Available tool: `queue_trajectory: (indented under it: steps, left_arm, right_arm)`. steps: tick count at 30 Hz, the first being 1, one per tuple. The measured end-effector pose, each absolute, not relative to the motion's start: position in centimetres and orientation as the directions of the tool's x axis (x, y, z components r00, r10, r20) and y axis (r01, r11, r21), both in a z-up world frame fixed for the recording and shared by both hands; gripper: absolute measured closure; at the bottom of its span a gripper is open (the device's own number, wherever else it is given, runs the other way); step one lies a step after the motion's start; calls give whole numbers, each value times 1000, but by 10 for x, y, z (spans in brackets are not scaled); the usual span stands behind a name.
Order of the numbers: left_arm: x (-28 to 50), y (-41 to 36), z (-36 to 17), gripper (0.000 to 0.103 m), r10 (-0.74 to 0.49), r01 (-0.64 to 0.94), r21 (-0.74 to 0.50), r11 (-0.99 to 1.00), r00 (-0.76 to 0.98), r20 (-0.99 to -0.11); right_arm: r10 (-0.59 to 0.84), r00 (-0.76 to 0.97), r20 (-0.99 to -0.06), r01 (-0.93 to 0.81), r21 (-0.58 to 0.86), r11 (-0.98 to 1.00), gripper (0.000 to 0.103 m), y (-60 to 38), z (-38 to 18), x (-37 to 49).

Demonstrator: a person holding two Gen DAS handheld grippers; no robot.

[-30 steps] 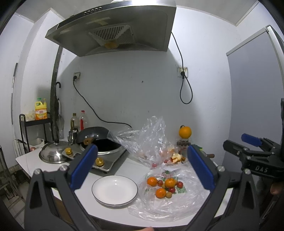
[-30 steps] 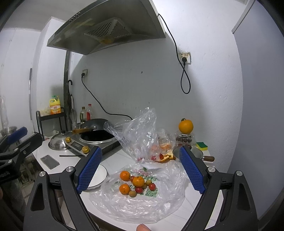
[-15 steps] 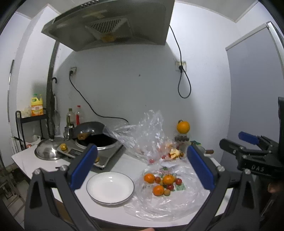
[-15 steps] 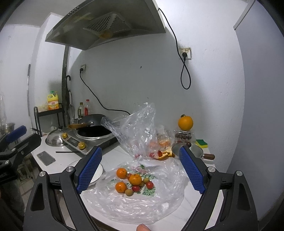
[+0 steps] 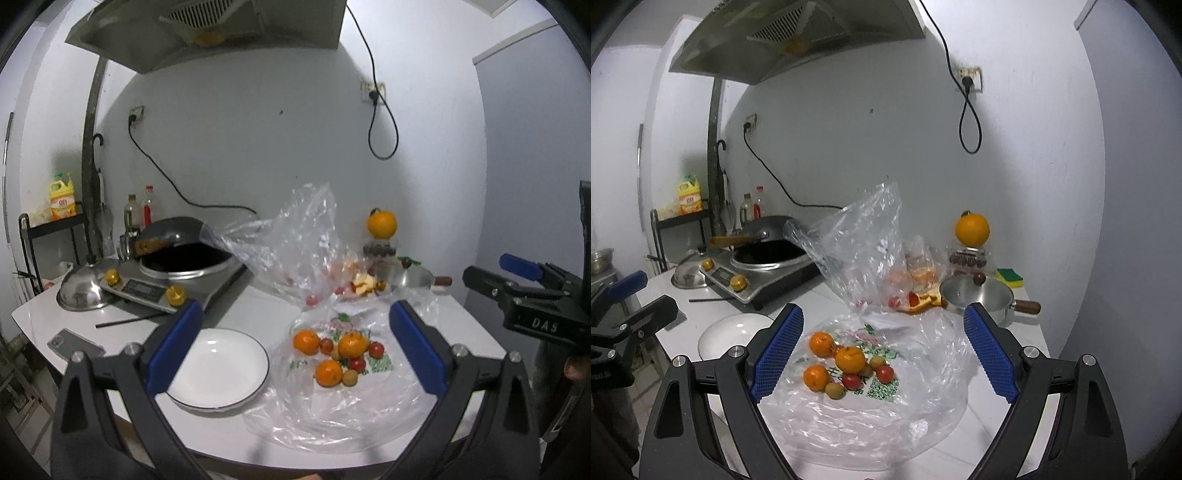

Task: Organize fruits
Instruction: 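Move both tools from above the counter toward the fruit on the plastic bag, then close the left tool on a mandarin while the right tool grasps another mandarin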

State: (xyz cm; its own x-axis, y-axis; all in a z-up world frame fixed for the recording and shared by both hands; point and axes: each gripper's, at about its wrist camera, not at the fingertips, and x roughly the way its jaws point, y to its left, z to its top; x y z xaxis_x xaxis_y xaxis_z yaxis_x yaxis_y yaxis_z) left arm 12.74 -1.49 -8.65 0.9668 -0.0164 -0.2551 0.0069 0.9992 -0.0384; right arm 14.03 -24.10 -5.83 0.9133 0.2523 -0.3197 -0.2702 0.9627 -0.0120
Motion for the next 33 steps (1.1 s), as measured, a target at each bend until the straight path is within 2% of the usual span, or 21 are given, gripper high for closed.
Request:
queue_trajectory:
  steps: [15,27,32,33]
  left_arm:
    - [188,-34,-145,2,-17,29,23,999,911,-412]
    - [232,-55,-187,2,-68,98,32,995,857,-511]
    - [249,-64,-200,18,-94,133,32,991,829,-551]
    - [252,-66,-203,25,-98,140,33,990,824,-559]
  right_arm:
    - [283,857,-431,-310,9,951,12,-240,-108,197]
    - [313,802,-508,-349,27,937,12,-244,-144,232]
    - [337,776,-532,-369,50,928,12,-248,-156,246]
    - [342,772,-536,-373,53,926,12,-250,-158,248]
